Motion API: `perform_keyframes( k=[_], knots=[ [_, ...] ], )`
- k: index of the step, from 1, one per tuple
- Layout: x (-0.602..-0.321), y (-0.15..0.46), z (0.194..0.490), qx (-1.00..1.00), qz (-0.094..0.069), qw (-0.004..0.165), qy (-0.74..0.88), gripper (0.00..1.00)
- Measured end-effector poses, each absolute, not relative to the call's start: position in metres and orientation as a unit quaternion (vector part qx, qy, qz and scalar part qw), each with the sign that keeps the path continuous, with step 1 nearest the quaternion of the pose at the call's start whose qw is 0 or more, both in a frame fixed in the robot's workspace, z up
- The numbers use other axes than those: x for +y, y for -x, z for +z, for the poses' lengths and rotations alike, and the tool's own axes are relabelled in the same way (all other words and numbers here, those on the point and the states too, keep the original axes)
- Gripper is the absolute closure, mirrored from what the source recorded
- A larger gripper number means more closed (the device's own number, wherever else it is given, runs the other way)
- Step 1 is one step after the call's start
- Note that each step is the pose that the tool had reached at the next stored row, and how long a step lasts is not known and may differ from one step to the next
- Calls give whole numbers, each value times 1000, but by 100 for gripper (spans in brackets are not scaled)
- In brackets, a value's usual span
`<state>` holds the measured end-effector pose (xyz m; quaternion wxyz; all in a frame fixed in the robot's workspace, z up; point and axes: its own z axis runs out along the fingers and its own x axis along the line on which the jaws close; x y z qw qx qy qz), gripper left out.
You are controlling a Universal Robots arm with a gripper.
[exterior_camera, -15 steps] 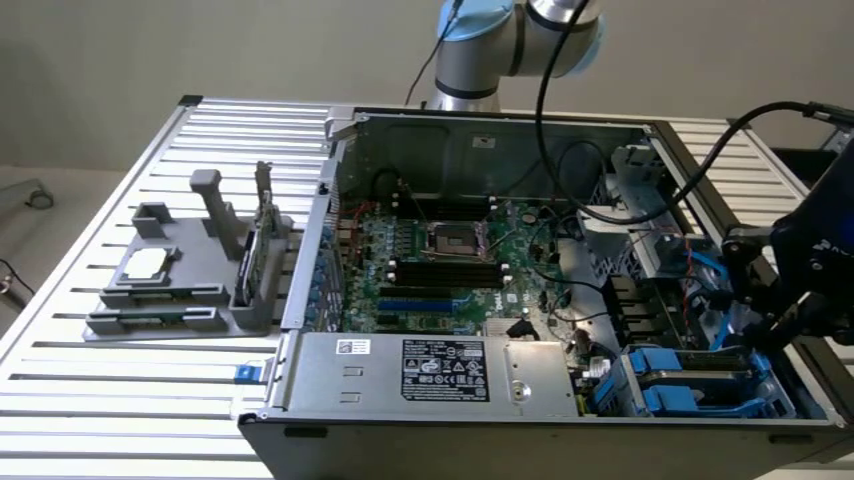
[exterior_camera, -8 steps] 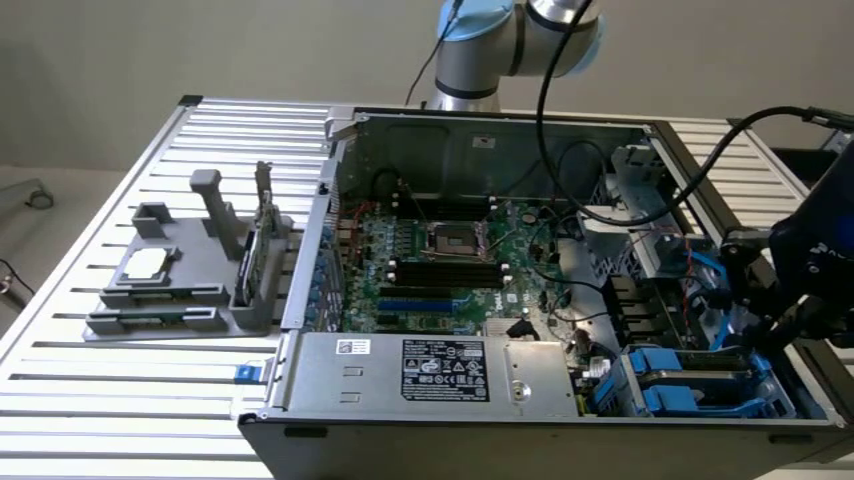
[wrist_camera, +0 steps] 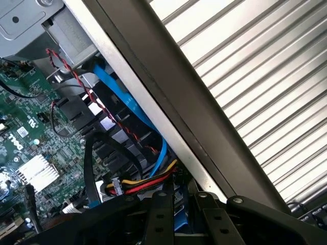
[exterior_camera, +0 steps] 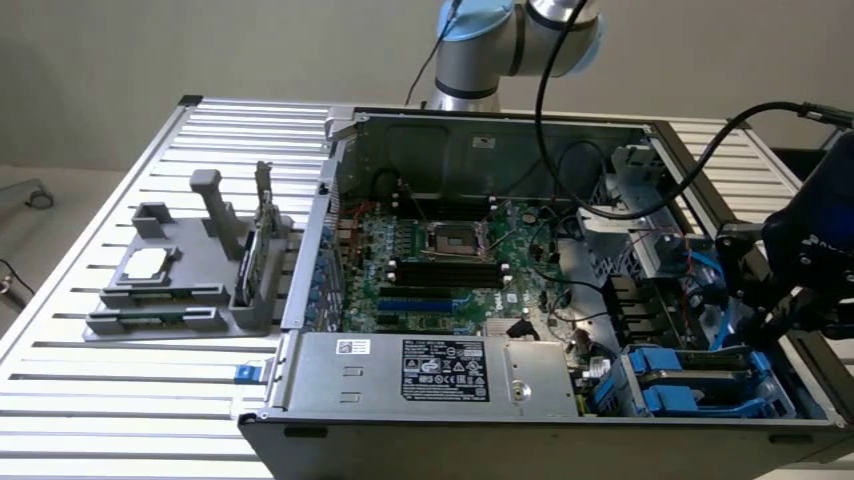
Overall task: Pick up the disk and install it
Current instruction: 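Insert the first disk wire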
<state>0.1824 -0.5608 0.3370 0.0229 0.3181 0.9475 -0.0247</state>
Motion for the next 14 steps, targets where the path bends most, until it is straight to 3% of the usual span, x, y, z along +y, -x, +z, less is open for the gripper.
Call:
perform_keyframes(
  k=[14],
  knots=[
    [-560, -184, 338, 947, -33, 0, -320, 78]
  ],
)
